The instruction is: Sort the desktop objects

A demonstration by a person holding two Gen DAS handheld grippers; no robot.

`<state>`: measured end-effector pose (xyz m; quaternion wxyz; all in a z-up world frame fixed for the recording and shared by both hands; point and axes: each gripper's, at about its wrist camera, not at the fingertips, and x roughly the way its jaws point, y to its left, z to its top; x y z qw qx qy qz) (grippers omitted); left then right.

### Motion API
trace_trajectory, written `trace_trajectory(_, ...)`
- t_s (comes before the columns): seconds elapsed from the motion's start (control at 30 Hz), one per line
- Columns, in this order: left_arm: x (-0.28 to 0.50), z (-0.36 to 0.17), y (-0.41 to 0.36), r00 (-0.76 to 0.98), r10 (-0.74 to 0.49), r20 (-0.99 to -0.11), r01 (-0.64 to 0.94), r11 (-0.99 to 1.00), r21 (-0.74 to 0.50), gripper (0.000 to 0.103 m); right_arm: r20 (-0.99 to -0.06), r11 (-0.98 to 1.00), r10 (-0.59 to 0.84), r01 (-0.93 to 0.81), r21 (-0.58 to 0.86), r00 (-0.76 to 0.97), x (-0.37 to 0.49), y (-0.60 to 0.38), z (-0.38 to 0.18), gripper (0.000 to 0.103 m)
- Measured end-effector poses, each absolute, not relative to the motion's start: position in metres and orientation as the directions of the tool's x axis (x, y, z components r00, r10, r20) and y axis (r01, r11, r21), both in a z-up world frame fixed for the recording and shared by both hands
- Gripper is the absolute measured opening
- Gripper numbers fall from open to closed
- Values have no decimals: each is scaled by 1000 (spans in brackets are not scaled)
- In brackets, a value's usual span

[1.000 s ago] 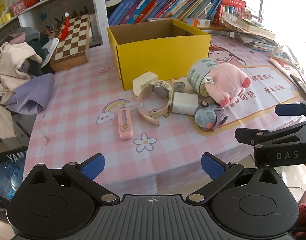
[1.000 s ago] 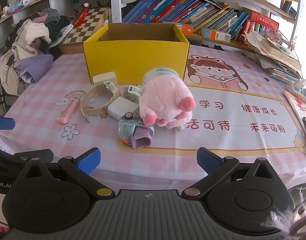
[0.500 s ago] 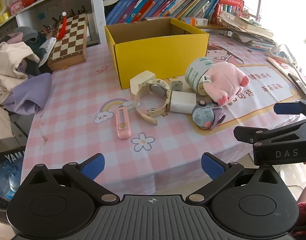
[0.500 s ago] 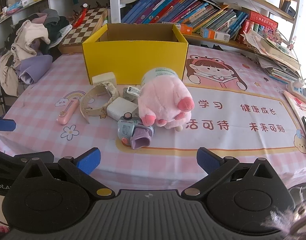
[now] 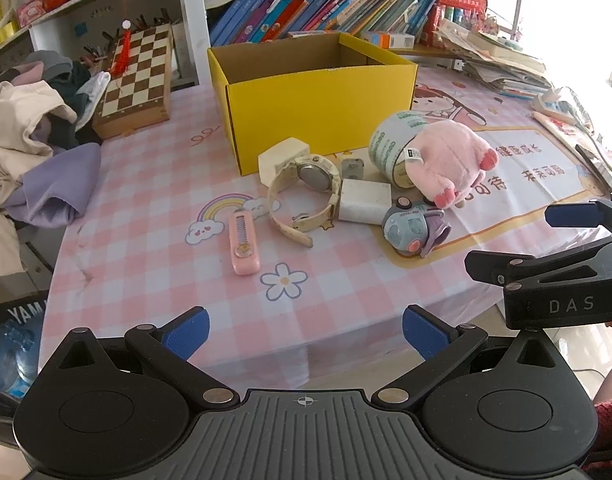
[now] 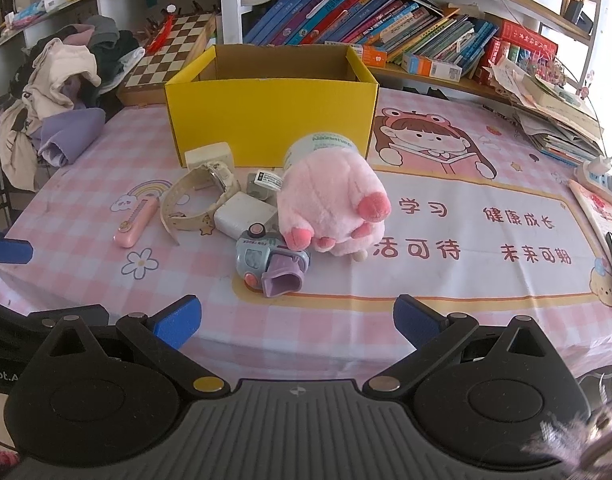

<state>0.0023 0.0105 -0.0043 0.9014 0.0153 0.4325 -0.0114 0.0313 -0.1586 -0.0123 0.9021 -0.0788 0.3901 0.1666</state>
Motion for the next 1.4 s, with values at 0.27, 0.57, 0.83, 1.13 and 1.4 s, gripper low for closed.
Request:
trace_trajectory(0.27, 3, -5, 12, 623, -10, -782, 34, 999, 14, 103, -730, 932, 233, -363, -22, 642, 32, -157, -13, 103)
trace_trajectory(0.57, 4, -5, 14, 625, -7, -780, 26, 1000, 13, 103, -723, 944, 211, -329, -24, 658, 33, -159, -12, 103)
trace_trajectory(0.83, 3, -5, 14, 627, -11, -779, 30, 999, 11, 103, -728, 942, 211, -335, -27, 652, 32, -157, -13, 103)
trace_trajectory(1.13, 0, -5, 16, 628, -14, -778, 29, 1000, 5, 103, -731, 940, 211, -341, -31, 648, 30, -156, -13, 103)
trace_trajectory(1.4, -3, -5, 16, 625, -18, -780, 29, 1000, 0, 103, -739, 934, 217, -356, -34, 638, 28, -153, -15, 103)
